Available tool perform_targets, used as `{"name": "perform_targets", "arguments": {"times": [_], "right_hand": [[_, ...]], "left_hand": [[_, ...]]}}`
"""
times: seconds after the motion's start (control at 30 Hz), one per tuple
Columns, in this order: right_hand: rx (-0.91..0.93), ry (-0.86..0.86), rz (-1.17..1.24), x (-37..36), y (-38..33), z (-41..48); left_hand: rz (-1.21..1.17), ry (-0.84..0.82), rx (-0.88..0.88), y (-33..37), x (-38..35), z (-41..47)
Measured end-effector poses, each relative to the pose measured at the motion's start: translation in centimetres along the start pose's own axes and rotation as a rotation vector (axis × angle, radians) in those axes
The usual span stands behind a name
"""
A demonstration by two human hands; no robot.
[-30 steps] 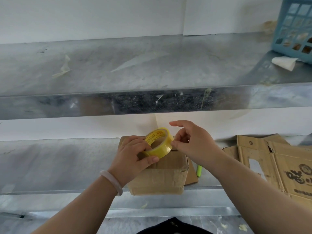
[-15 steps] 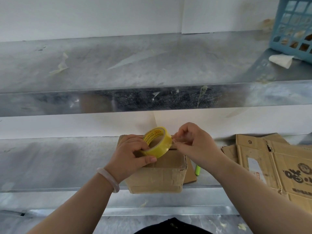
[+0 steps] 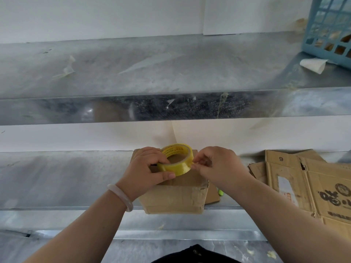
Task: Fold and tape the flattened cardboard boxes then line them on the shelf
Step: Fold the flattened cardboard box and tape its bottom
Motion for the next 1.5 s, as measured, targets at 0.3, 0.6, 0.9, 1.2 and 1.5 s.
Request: {"name": "perform_targets", "arguments": {"times": [0.3, 0.6, 0.9, 1.2, 1.5], "right_hand": [[0.028, -0.019, 0.268, -0.3, 0.1, -0.1], [-0.170, -0.077, 0.992, -3.3, 2.9, -0.2], [-0.225, -0.029, 0.850, -3.4, 2.8, 0.8], [-0.196, -0.006, 0.811, -3.7, 3.1, 1.1], [-0.305, -0.174, 1.024, -2.9, 2.8, 1.0]], "left_hand": [[-0.128, -0.001, 0.025, 2.2, 0.2, -0.5], [0.000, -0.082, 0.105, 1.7, -0.2, 0.7], [-0.075, 0.005, 0.236, 3.1, 1.0, 1.9], [-0.034, -0.062, 0.404, 2.7, 1.0, 2.6], [0.030, -0.197, 0.410, 2.7, 0.5, 2.5]]}}
Point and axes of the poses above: each hand's wrist, its own z-axis towards the middle knuckle, its own x-axis out of the back of the hand, y = z × x, the point moved 8 cm from there along z, towards the middle knuckle, and after that the axes turned 1 degree about -x, right-handed, at the moved point
